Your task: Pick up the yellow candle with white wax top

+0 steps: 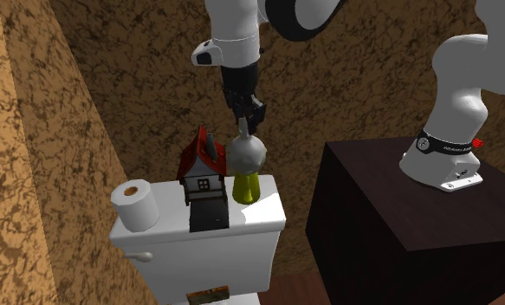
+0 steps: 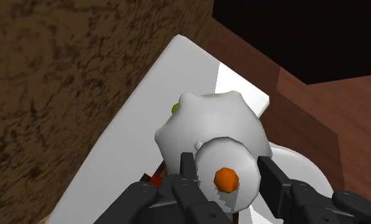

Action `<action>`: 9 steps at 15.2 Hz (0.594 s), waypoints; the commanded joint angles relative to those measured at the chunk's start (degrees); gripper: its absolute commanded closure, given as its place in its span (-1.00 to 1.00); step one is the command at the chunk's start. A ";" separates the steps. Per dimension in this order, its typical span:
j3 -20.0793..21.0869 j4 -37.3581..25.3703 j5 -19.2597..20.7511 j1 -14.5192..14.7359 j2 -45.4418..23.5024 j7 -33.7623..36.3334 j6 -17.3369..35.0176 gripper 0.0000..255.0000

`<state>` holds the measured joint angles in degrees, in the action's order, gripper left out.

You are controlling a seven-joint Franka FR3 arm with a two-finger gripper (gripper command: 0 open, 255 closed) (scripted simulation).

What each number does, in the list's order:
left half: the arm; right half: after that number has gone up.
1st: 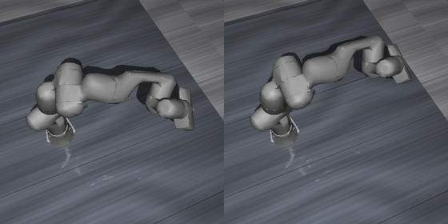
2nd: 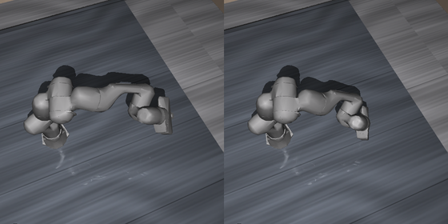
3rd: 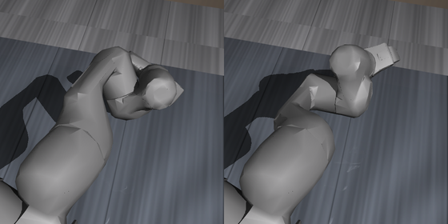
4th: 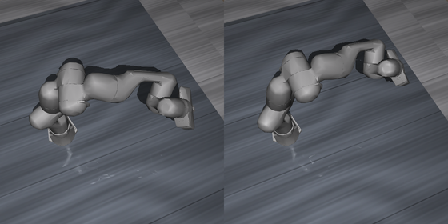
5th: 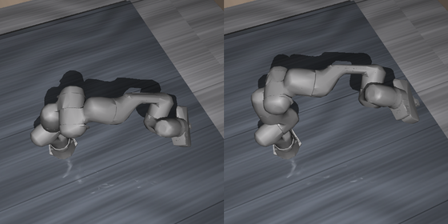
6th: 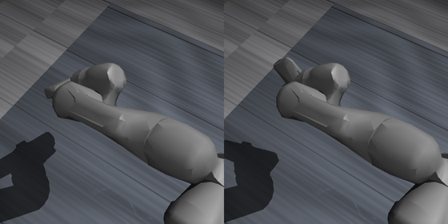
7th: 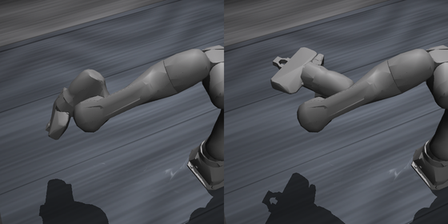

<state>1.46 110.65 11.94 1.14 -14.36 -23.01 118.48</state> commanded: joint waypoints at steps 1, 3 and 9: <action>0.04 -0.94 -0.16 0.02 0.62 -0.28 -1.45 1.00; 0.08 -1.64 -0.31 0.03 1.28 -0.54 -2.79 1.00; 0.15 -3.25 -0.60 0.05 2.53 -1.09 -5.60 1.00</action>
